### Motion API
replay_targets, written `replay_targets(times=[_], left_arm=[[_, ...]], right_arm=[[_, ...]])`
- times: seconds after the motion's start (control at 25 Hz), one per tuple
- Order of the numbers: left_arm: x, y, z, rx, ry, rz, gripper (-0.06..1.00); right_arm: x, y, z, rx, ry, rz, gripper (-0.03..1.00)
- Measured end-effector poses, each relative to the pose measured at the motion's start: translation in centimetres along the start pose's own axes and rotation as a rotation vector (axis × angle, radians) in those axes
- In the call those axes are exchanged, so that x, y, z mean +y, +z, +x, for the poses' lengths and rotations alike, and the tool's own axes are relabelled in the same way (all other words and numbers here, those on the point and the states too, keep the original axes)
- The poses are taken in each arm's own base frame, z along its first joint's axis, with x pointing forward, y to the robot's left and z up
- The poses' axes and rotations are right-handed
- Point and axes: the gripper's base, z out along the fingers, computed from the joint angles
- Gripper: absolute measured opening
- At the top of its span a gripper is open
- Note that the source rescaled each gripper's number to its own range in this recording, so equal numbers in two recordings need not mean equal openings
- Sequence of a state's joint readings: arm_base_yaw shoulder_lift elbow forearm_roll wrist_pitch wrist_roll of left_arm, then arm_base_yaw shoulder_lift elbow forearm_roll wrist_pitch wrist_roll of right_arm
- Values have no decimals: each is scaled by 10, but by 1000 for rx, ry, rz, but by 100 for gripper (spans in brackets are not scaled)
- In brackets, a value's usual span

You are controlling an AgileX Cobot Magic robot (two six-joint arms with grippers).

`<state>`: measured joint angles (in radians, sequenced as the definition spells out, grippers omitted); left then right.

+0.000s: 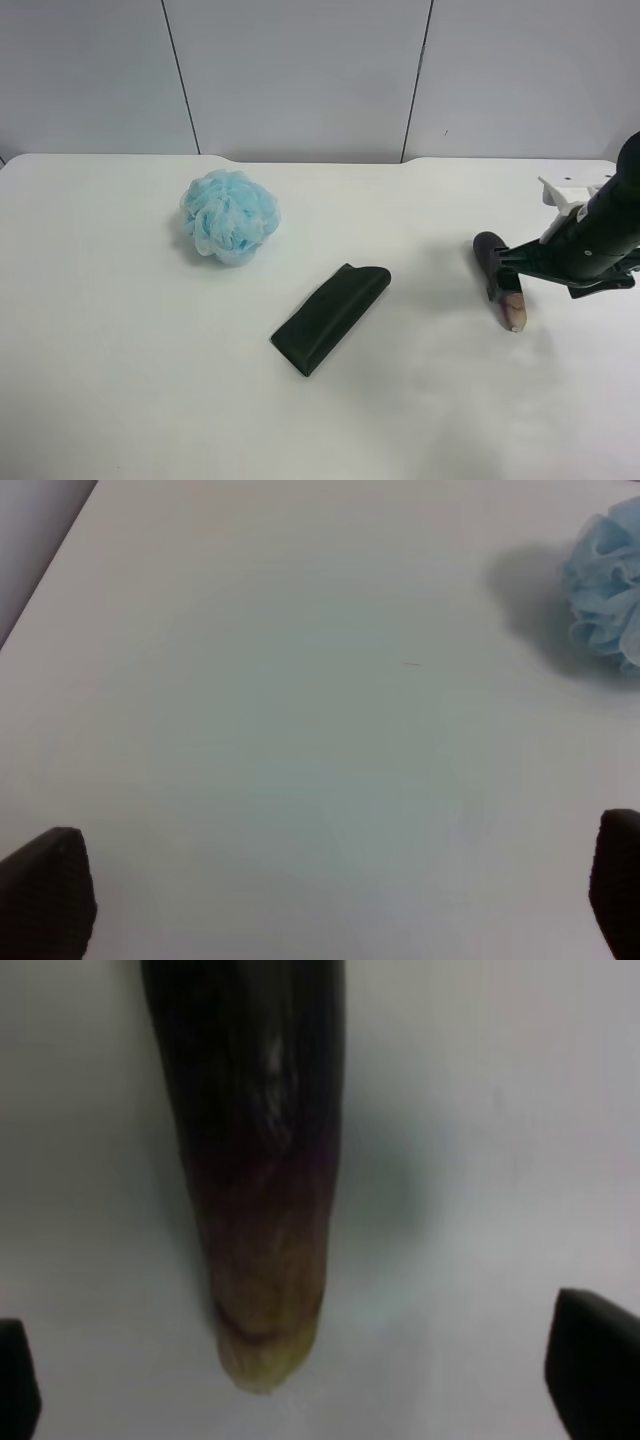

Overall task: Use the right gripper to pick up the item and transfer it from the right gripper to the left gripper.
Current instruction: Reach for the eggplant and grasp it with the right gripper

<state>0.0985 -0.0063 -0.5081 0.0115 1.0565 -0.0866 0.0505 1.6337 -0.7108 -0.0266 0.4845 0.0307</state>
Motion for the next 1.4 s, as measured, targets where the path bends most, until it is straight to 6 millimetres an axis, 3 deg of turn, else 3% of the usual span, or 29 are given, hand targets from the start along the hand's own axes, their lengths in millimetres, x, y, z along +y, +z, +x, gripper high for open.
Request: replay_targets(times=[0.32, 0.8, 0.92, 1.28, 1.4], left_arm=[[0, 0, 0, 0, 0, 0, 100], [0, 0, 0, 0, 0, 0, 100], [0, 0, 0, 0, 0, 0, 100], [0, 0, 0, 0, 0, 0, 100], [0, 0, 0, 0, 0, 0, 100]], right_arm=[[1, 25, -1, 30, 3, -12, 100], [2, 42, 1, 63, 0, -12, 96], [2, 43, 2, 64, 0, -12, 81], [2, 43, 2, 64, 0, -12, 0], [2, 43, 2, 64, 0, -12, 0]])
